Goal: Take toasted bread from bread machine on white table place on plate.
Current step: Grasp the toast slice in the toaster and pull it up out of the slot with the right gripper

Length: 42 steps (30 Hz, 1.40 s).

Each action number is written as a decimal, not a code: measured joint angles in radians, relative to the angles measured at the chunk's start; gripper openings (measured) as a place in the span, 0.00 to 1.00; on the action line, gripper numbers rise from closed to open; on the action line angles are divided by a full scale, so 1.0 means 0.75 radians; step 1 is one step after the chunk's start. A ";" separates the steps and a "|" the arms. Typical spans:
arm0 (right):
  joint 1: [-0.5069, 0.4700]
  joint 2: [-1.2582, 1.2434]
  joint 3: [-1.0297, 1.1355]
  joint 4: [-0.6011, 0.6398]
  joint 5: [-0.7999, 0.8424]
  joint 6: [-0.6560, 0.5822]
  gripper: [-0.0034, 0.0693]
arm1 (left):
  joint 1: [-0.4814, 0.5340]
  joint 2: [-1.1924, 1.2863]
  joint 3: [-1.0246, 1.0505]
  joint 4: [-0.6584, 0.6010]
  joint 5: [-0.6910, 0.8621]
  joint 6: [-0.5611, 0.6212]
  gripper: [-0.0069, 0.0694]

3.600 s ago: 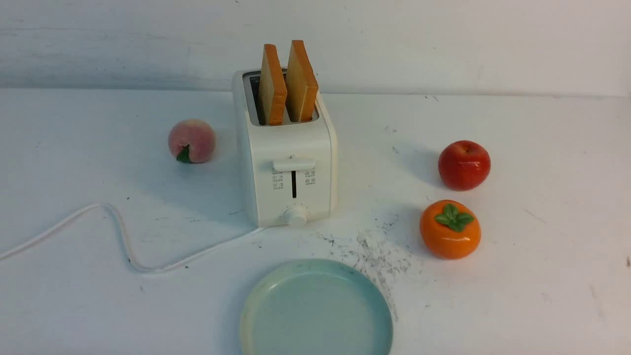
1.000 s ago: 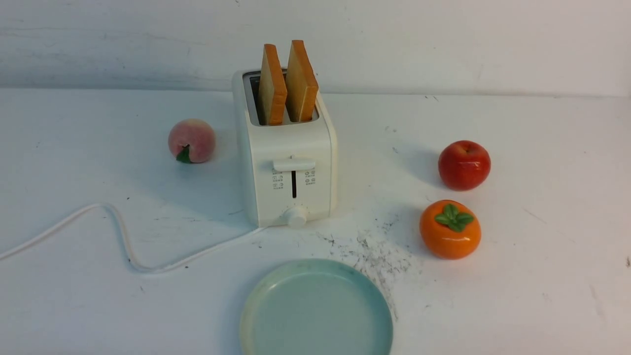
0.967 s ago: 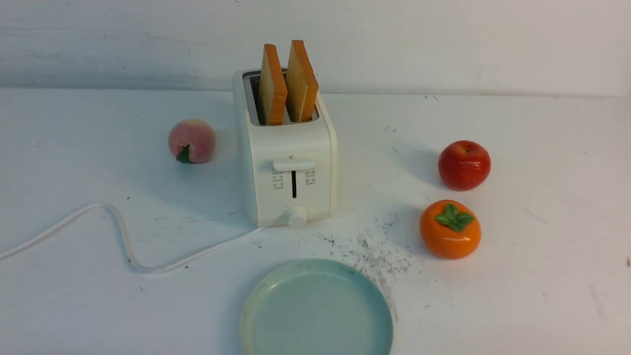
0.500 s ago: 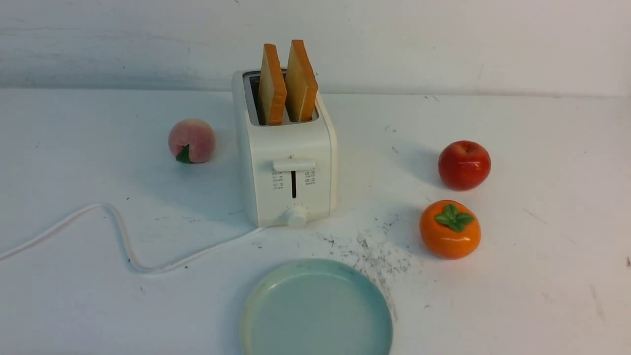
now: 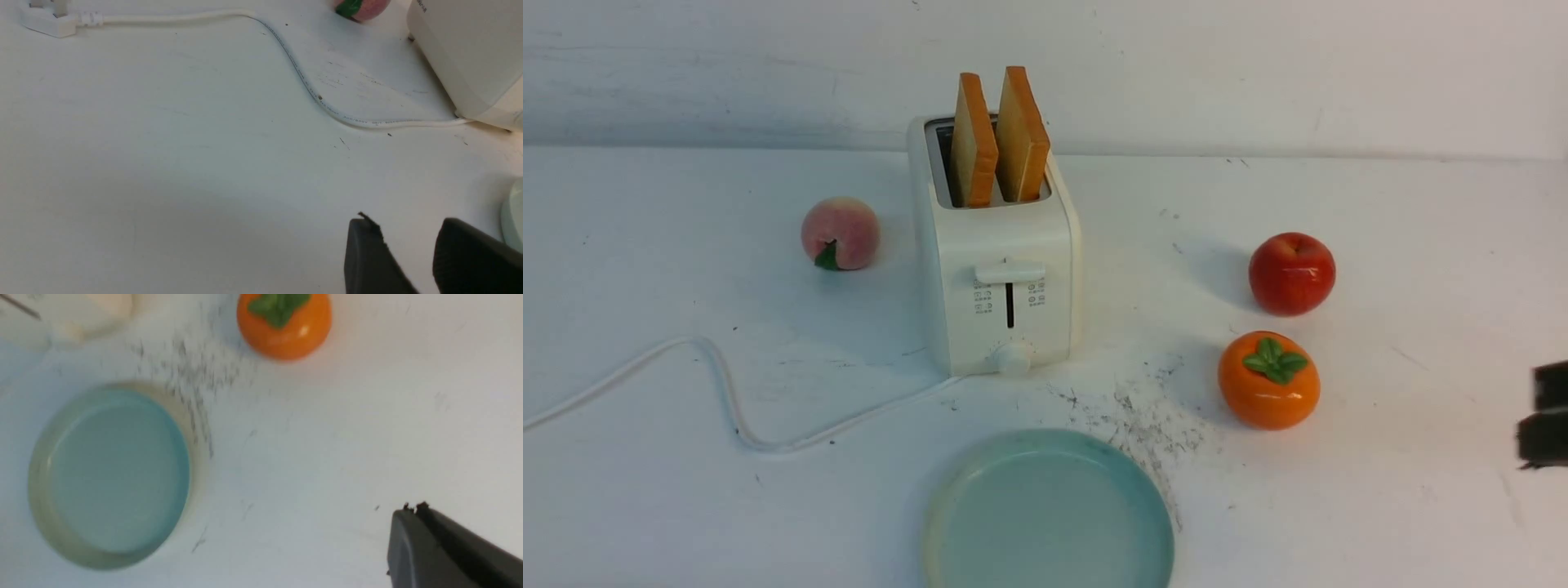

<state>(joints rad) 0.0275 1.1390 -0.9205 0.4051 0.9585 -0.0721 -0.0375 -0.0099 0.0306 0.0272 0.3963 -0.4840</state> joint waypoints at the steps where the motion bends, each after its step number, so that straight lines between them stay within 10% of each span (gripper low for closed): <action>1: 0.007 0.079 -0.037 0.047 0.028 -0.050 0.04 | 0.000 0.000 0.000 0.000 0.000 0.000 0.40; 9: 0.226 0.683 -0.593 0.362 0.241 -0.379 0.04 | 0.000 0.000 0.000 0.000 -0.001 0.000 0.40; 25: 0.563 1.408 -2.033 -0.131 0.369 -0.025 0.15 | 0.000 0.000 0.000 0.000 -0.003 0.000 0.40; 42: 0.569 1.540 -2.105 -0.129 0.079 -0.017 0.54 | 0.000 0.000 0.000 0.000 -0.003 0.000 0.40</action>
<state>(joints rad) 0.4543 2.2936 -2.4995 0.3080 1.0177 -0.0845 -0.0375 -0.0099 0.0306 0.0272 0.3944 -0.4840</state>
